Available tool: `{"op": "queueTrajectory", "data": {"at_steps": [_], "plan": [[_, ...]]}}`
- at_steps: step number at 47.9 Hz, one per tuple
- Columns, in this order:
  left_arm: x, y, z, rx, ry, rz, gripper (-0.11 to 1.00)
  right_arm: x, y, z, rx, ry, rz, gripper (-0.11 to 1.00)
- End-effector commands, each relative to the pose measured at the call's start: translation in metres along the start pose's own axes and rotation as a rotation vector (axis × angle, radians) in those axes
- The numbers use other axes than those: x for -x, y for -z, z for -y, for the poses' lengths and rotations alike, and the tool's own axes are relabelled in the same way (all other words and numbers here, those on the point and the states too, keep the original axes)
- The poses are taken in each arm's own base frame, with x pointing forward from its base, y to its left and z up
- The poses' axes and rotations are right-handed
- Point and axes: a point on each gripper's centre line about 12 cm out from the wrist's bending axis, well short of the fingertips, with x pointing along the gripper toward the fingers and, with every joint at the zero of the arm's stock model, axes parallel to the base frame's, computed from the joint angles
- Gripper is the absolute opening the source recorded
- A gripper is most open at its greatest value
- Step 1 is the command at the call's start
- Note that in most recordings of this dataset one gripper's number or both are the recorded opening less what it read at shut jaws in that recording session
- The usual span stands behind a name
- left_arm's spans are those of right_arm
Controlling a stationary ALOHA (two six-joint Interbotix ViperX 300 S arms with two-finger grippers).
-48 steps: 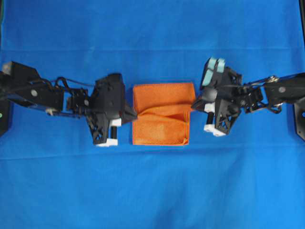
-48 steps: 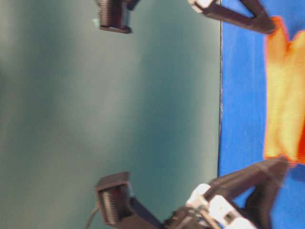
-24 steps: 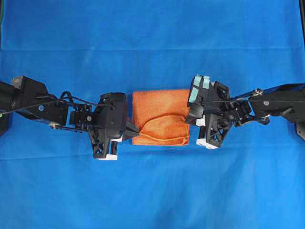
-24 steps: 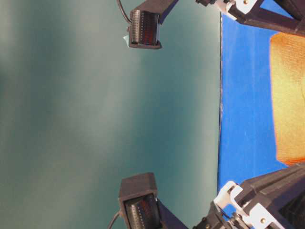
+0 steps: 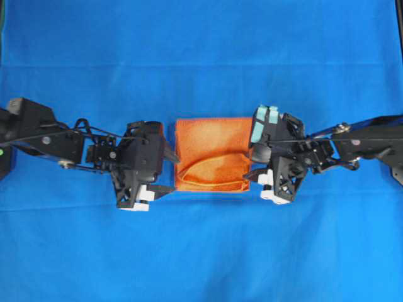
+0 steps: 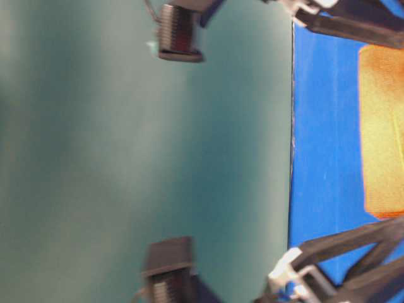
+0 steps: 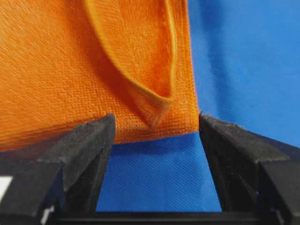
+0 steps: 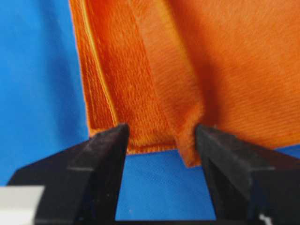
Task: Fold the orange towel.
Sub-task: 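Open both grippers and pull them outward away from the towel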
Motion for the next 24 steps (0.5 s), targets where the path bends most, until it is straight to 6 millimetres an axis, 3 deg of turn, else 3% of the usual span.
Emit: {"op": "queueTrajectory", "data": {"at_steps": [1, 15, 24], "plan": [[0.021, -0.021, 0.000, -0.003, 0.001, 0.046, 0.63, 0.021, -0.021, -0.006, 0.008, -0.007, 0.068, 0.58], [0.080, -0.049, -0.004, -0.007, -0.007, 0.146, 0.61, 0.084, -0.046, -0.001, 0.053, 0.050, 0.188, 0.59], [0.119, -0.052, -0.008, -0.031, -0.020, 0.239, 0.60, 0.124, -0.048, 0.005, 0.086, 0.082, 0.268, 0.59]]}}
